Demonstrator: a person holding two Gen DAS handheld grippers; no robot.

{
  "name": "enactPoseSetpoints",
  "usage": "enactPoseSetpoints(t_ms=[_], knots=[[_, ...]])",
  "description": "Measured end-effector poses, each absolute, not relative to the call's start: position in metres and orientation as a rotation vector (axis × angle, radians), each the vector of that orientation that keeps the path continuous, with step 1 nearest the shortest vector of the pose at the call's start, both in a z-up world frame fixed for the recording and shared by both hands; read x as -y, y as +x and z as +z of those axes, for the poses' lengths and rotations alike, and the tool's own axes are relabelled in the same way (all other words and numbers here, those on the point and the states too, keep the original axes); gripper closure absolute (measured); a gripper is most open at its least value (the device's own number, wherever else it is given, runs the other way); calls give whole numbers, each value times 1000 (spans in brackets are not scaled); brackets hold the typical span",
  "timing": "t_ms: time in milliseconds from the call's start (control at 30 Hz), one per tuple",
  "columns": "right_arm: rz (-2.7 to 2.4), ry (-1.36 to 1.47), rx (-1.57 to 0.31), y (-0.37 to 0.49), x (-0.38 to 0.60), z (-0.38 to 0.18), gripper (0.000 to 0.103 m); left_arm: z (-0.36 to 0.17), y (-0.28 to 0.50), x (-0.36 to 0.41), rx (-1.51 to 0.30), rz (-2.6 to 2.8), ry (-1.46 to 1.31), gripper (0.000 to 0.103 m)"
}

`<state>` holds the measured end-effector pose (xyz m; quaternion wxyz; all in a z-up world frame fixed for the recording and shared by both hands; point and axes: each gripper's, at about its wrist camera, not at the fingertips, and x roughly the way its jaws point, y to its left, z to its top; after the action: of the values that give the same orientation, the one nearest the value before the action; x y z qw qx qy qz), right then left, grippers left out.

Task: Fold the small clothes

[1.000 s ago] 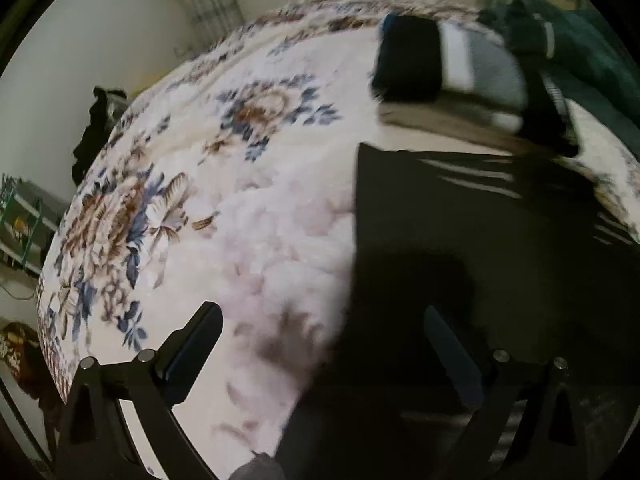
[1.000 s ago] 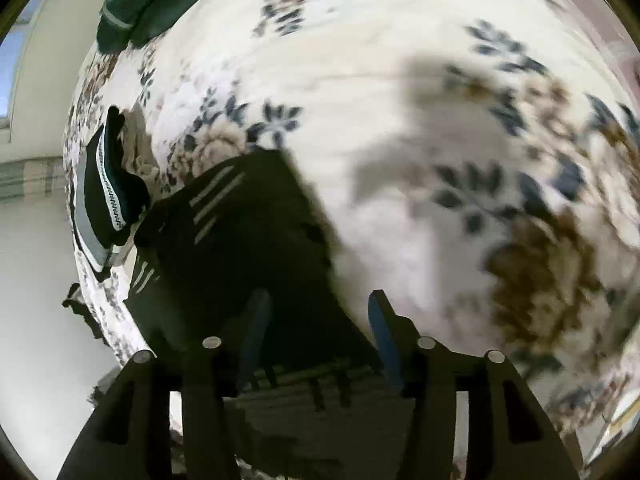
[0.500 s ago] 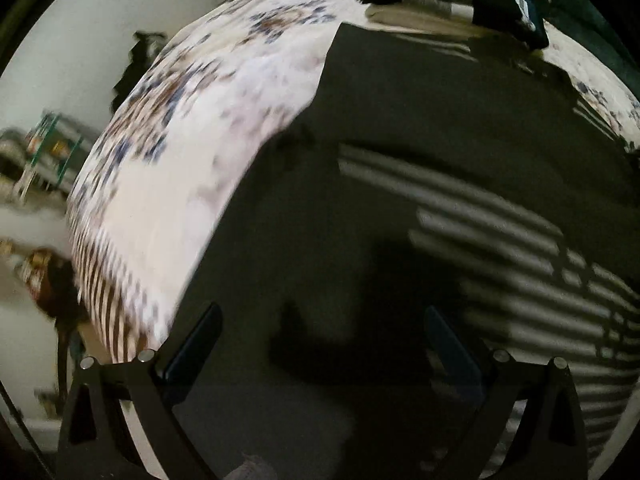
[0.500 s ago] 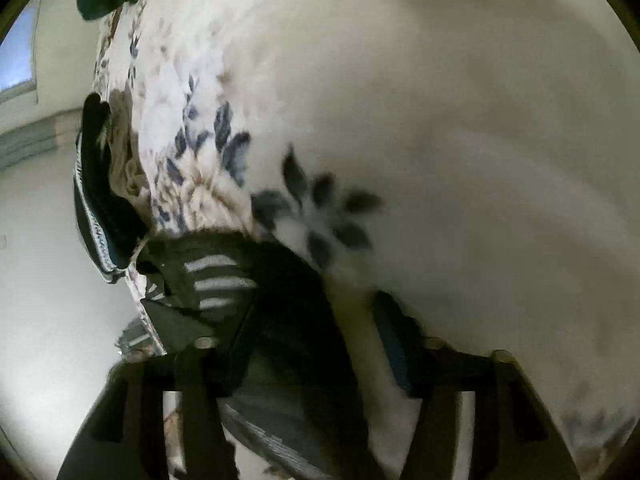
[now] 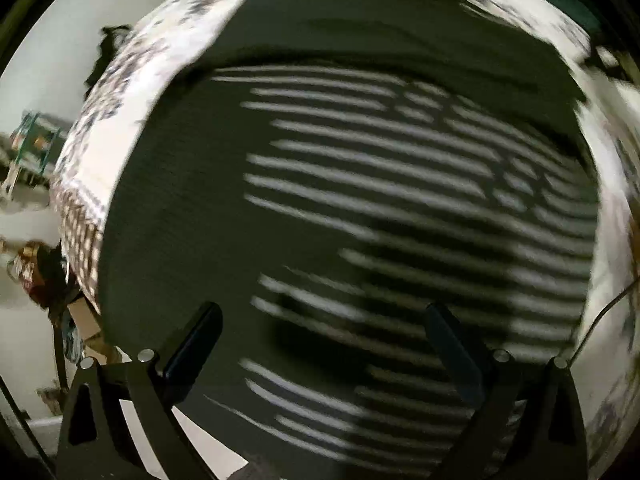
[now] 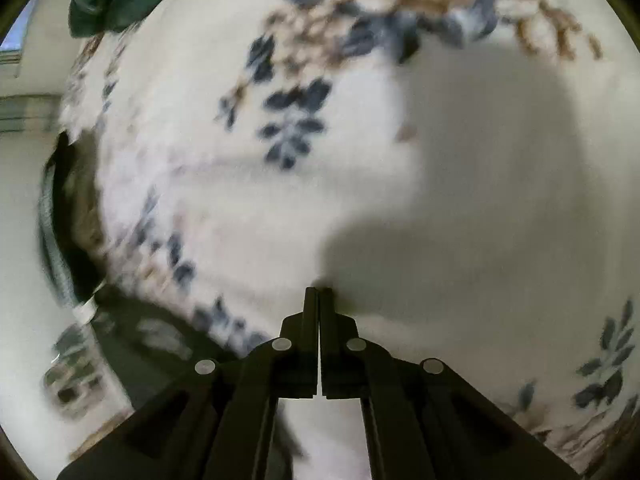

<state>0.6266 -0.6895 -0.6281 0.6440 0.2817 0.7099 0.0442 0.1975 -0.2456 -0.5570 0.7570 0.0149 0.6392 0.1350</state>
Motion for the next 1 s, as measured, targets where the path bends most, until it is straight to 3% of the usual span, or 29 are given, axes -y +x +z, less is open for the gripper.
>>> enactPoseSetpoints(t_ms=[67,100,133,300,433,467,500,533,733,900,1000], knots=[[230,642,-1662,623,687,-621,73,-562,185,271,-1420,230,34,0],[277,669,-1692,619,686,-621,36,-565,181,281,-1434,212,32,0],[308,704,-1702,616,686,-622,25,-568,176,293,-1452,188,25,0],[398,864,-1731,613,662,-654,25,-583,164,326,-1495,168,25,0],[390,835,-1707,615,623,-667,26,-589,168,325,-1494,255,54,0],[409,797,-1700,617,611,-663,33,-591,170,323,-1495,288,70,0],[435,732,-1710,617,598,-659,81,-594,172,321,-1498,306,74,0],[437,671,-1738,615,588,-660,92,-596,174,317,-1502,321,69,0],[310,246,-1583,626,565,-609,98,-595,179,302,-1515,331,46,0],[294,178,-1633,634,561,-623,98,-587,165,306,-1516,229,46,0],[338,148,-1641,635,546,-618,92,-592,154,317,-1551,127,2,0]])
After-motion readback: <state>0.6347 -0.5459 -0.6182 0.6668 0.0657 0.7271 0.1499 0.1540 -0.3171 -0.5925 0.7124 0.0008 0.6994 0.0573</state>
